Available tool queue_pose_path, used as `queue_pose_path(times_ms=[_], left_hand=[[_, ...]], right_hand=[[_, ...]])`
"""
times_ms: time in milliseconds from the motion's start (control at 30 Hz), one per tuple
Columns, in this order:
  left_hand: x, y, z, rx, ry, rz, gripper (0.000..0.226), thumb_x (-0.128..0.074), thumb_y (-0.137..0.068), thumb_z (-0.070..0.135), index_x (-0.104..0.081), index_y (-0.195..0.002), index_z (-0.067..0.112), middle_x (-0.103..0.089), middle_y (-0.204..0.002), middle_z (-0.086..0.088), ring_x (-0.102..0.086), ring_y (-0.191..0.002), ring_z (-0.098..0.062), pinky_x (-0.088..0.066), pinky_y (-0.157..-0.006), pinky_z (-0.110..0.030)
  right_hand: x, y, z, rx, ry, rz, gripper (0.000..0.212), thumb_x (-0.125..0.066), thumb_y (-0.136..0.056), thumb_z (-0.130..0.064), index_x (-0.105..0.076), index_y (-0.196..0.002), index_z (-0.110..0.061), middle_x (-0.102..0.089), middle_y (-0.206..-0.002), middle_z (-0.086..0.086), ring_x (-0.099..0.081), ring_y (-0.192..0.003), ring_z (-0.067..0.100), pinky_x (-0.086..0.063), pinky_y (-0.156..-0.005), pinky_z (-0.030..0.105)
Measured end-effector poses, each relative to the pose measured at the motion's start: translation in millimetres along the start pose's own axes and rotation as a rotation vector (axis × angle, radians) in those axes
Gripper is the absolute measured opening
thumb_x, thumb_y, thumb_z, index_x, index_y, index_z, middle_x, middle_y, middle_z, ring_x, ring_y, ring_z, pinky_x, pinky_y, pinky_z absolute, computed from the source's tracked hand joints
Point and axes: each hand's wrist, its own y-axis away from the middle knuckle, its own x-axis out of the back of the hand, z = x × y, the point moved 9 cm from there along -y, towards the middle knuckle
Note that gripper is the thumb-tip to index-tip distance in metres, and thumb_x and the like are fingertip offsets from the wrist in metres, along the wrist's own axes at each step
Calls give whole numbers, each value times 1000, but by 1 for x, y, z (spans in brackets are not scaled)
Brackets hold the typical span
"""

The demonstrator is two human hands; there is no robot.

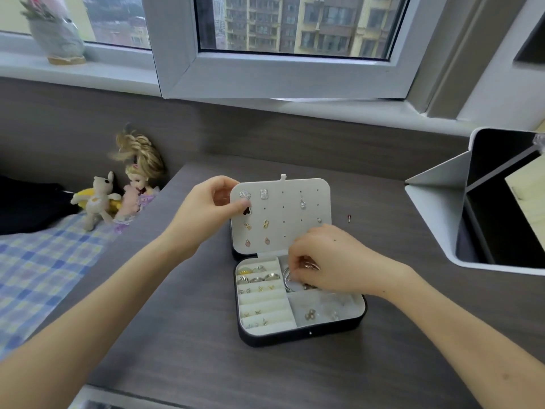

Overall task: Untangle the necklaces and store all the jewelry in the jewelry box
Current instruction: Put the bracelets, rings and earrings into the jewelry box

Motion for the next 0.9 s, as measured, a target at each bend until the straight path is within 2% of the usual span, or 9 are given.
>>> queue_pose_path(times_ms=[133,233,367,433,533,633,800,900], left_hand=[[0,-8,6,-8,-70,17,10,-66,-87,20,-63,-92,12,-71,-90,-2,-66,-86,-16,-51,-75,-31],[-3,-13,16,-43,-136,38,8,-65,-87,22,-63,-88,14,-67,-86,2,-60,-77,-8,-46,-61,-15],[-12,-18,31,-96,-233,36,5,-65,-86,20,-66,-88,16,-66,-85,4,-59,-73,-9,-47,-58,-17],[-19,-20,38,-125,-313,12,5,-64,-86,20,-67,-89,16,-66,-85,5,-60,-71,-9,-45,-52,-13],[-27,-21,47,-175,-432,-12,7,-66,-85,22,-69,-89,18,-63,-81,13,-57,-72,-3,-42,-53,-13],[-32,-19,51,-203,-463,-18,3,-68,-84,23,-66,-83,21,-58,-77,18,-53,-71,1,-38,-56,-12],[-32,-15,51,-219,-438,27,7,-70,-82,21,-64,-79,23,-57,-77,16,-52,-70,1,-37,-56,-7],[-33,-13,51,-226,-420,38,7,-70,-82,21,-63,-79,23,-58,-78,13,-53,-71,-1,-40,-60,-15]], right_hand=[[23,7,14,-163,-393,116,14,-50,-91,-10,-55,-81,-18,-61,-68,-7,-52,-58,5,-44,-56,18],[40,2,29,-265,-503,338,15,-53,-87,-6,-59,-79,-17,-63,-64,-5,-57,-55,6,-50,-60,23],[53,-3,40,-394,-426,555,12,-60,-82,-12,-67,-75,-18,-65,-70,-8,-60,-67,10,-51,-71,29],[58,-5,38,-426,-400,612,12,-58,-82,-11,-66,-74,-14,-64,-73,-5,-60,-72,15,-50,-72,31],[57,-11,36,-486,-354,606,15,-53,-82,-7,-65,-73,-6,-62,-69,0,-60,-75,21,-47,-69,31],[53,-16,40,-558,-333,582,19,-50,-81,-8,-65,-71,-2,-66,-72,12,-62,-73,25,-48,-61,28],[55,-13,35,-592,-277,654,16,-52,-86,-14,-63,-78,-6,-63,-83,4,-54,-79,23,-30,-54,27],[57,-7,29,-591,-271,753,13,-53,-87,-13,-63,-80,-8,-53,-73,-4,-56,-79,24,-25,-59,28]])
